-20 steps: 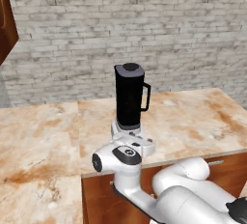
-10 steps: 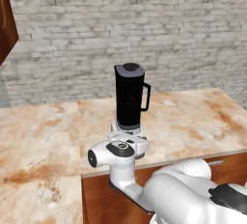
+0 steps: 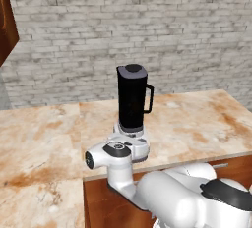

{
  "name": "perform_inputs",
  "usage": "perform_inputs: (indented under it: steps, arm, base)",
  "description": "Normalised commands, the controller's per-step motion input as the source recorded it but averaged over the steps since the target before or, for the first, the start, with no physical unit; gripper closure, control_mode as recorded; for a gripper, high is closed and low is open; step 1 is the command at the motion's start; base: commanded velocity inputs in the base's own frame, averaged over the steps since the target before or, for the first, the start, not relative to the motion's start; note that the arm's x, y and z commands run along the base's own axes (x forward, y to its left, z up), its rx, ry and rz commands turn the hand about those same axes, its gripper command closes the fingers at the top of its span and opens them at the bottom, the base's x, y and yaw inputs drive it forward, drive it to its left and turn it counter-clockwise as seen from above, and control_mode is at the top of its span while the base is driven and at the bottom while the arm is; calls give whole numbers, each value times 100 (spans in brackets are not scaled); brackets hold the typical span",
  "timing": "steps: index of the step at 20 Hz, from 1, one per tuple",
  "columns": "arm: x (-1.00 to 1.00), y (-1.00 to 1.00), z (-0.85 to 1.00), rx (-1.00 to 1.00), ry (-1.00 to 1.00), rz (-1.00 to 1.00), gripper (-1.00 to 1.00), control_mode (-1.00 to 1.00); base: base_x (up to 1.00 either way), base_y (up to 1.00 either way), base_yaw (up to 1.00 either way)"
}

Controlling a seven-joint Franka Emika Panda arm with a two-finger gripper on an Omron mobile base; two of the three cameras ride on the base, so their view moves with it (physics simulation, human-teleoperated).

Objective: Open the blender lid, put the tangerine in the blender, close the lid, and start the blender.

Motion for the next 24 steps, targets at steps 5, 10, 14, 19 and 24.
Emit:
perform_inputs:
  steps: [5,10,14,19,24]
  arm:
    - [-1,-12,-4,0,-3,0,-100,-100]
    - [-4,-19,0,0,-11,0,-100,-100]
    - [-2,-25,0,0,-12,0,-100,-100]
    - [-3,-23,0,0,-10,0,-100,-100]
    - [-4,-20,0,0,-6,0,-100,-100]
  base:
    - [0,0,0]
    - [0,0,0]
    - [0,0,0]
    - [0,0,0]
    - [0,0,0]
